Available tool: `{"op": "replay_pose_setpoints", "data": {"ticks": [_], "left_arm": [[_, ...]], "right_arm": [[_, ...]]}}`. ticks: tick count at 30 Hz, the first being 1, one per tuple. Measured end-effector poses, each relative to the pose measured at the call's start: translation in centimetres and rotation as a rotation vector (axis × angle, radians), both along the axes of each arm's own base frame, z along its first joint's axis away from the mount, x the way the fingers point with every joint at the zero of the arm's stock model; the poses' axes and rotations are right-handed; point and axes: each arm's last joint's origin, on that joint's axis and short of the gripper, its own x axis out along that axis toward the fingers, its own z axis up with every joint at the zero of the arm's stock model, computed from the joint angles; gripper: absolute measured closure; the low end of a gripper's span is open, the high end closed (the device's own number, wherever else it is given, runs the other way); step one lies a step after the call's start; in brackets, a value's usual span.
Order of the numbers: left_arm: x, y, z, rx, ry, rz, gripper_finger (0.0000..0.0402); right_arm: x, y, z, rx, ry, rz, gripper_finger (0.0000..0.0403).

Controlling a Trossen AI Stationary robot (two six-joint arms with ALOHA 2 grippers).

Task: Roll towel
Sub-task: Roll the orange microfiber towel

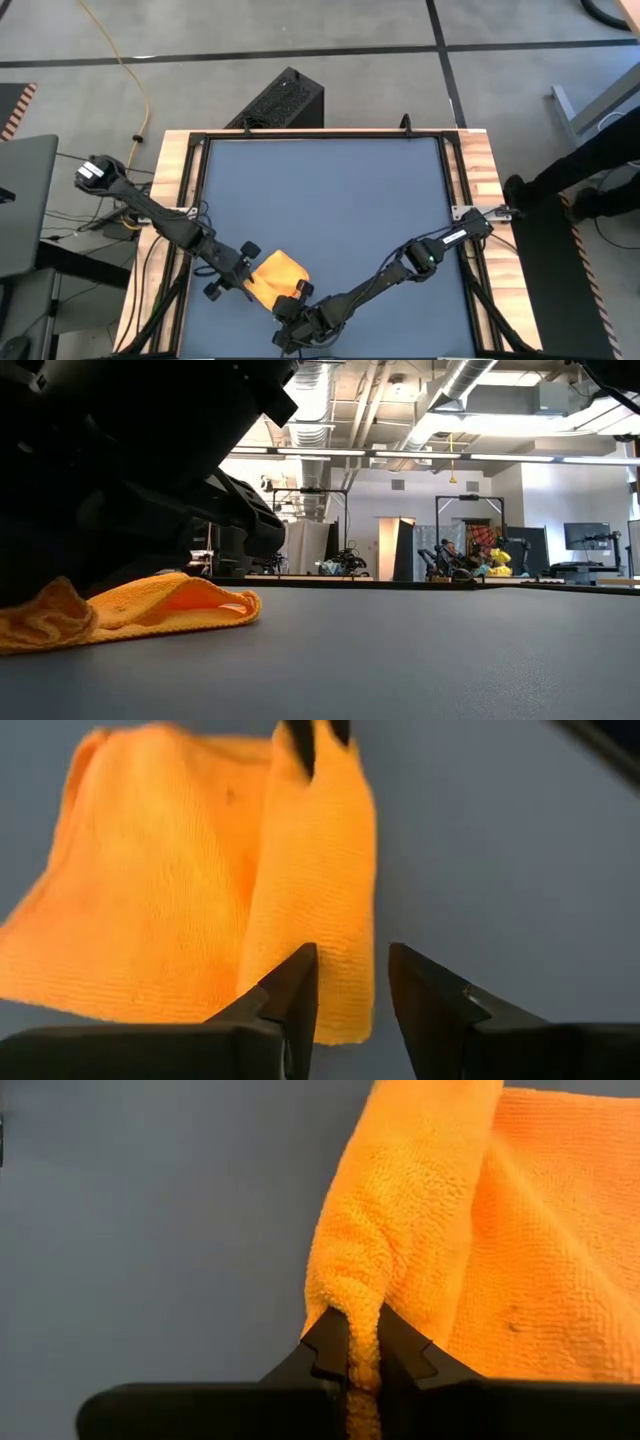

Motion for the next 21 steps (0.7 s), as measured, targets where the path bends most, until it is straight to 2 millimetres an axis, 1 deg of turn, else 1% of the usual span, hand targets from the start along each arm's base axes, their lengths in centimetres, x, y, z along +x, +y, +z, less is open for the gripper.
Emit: {"op": "replay_pose_setpoints", "data": {"ticks": [3,9,13,15,17,19,21], "left_arm": [[0.3,-0.2,-0.6,0.019,0.013,0.004,0.0274],[0.8,-0.5,-2.2,0.090,0.039,-0.017,0.0232],[1.1,-0.5,-3.2,0.133,0.073,0.002,0.0225],[1.2,-0.5,-3.7,0.155,0.085,0.010,0.0231],[1.3,-0.6,-4.1,0.168,0.101,0.014,0.0247],[1.4,-0.6,-4.5,0.172,0.120,0.023,0.0278],[1.5,-0.7,-4.7,0.165,0.130,0.030,0.0322]], "right_arm": [[0.1,0.1,0.2,0.010,-0.012,0.001,0.0359],[0.7,-0.2,0.5,0.079,-0.025,0.009,0.0359],[0.7,-0.2,0.5,0.127,-0.023,-0.023,0.0359],[0.6,-0.2,0.5,0.151,-0.024,-0.049,0.0359],[0.5,-0.1,0.5,0.164,-0.029,-0.079,0.0359],[0.3,0.2,0.5,0.173,-0.043,-0.107,0.0359],[0.1,0.5,0.5,0.195,-0.051,-0.134,0.0359]]}}
